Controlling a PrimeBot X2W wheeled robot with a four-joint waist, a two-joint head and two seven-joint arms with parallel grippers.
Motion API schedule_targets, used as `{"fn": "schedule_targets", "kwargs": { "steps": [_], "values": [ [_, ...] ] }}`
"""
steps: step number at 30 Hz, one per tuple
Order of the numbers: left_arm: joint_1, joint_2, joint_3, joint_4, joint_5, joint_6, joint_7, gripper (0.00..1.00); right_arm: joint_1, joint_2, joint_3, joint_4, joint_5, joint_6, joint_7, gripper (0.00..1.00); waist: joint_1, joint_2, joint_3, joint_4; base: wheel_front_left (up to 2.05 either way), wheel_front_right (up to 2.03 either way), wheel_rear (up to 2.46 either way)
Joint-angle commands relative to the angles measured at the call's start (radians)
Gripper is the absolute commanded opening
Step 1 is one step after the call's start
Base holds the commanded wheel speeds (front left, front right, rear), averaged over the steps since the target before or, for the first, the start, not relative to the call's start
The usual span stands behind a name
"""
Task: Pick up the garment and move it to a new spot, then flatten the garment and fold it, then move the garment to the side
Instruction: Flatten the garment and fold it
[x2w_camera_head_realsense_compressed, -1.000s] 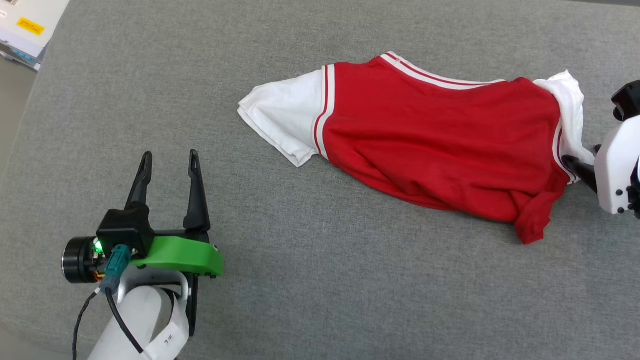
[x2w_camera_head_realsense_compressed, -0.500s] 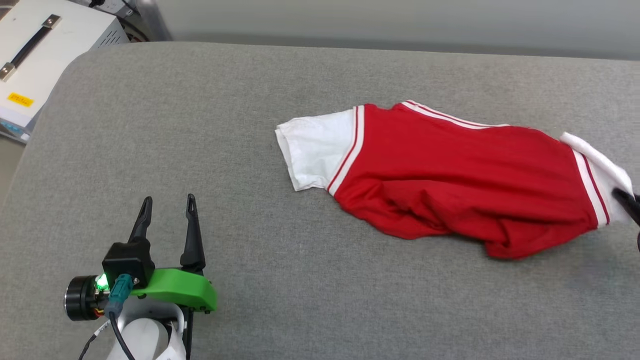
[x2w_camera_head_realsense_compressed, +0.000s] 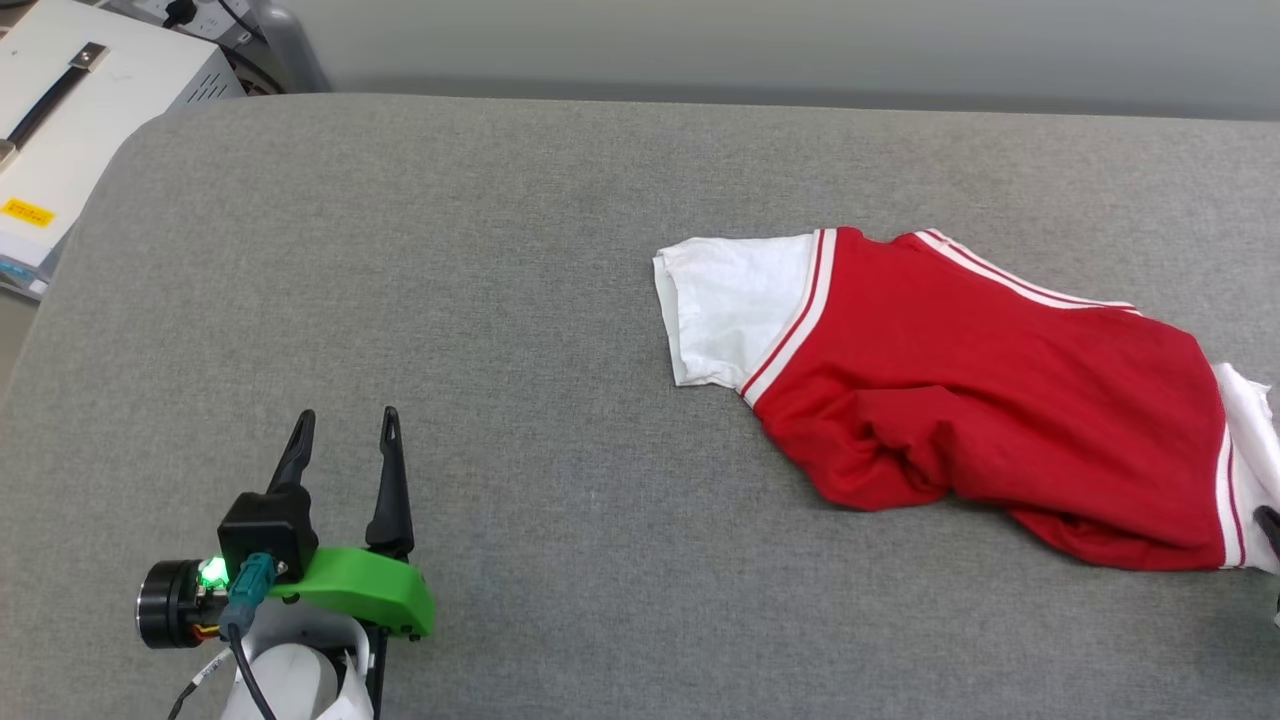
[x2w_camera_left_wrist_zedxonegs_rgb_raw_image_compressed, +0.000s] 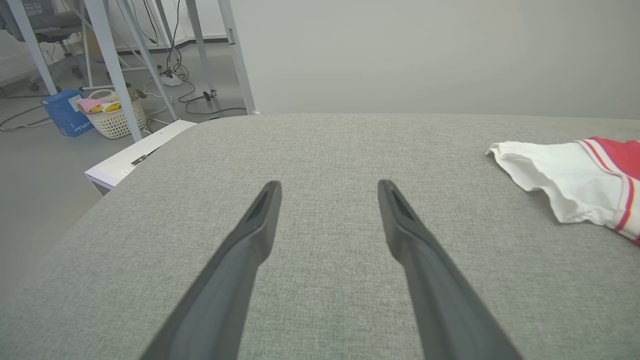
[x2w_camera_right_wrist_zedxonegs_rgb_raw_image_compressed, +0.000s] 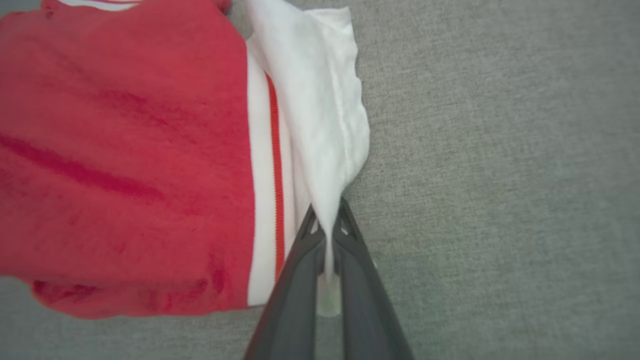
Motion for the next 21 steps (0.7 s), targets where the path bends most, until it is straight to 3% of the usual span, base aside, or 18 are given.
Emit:
{"fn": "schedule_targets", "kwargs": {
  "steps": [1,12,15,21],
  "values": [
    [-0.007,0.0,0.007,0.005,0.012,-0.005,-0.006,1.0,-0.005,0.003,-0.008,0.005,-0.028,-0.001,-0.033,1.0,0.0,0.0,-0.01,-0.009,0.0,0.0,0.0],
    [-0.11,0.067,0.001,-0.006,0.018,-0.07,0.029,1.0,-0.063,0.093,-0.174,-0.081,-0.295,-0.001,-0.303,1.0,0.0,0.0,-0.035,-0.079,0.0,0.0,0.0],
    [-0.167,0.081,-0.002,-0.018,0.003,-0.1,0.052,1.0,-0.061,0.146,-0.247,-0.169,-0.396,-0.001,-0.324,1.0,0.0,0.0,-0.025,-0.093,0.0,0.0,0.0],
    [-0.334,0.112,-0.019,-0.009,-0.026,-0.175,0.129,1.0,0.004,0.316,-0.369,-0.445,-0.618,-0.001,-0.33,1.0,0.0,0.0,0.016,-0.117,0.0,0.0,0.0]
  ]
}}
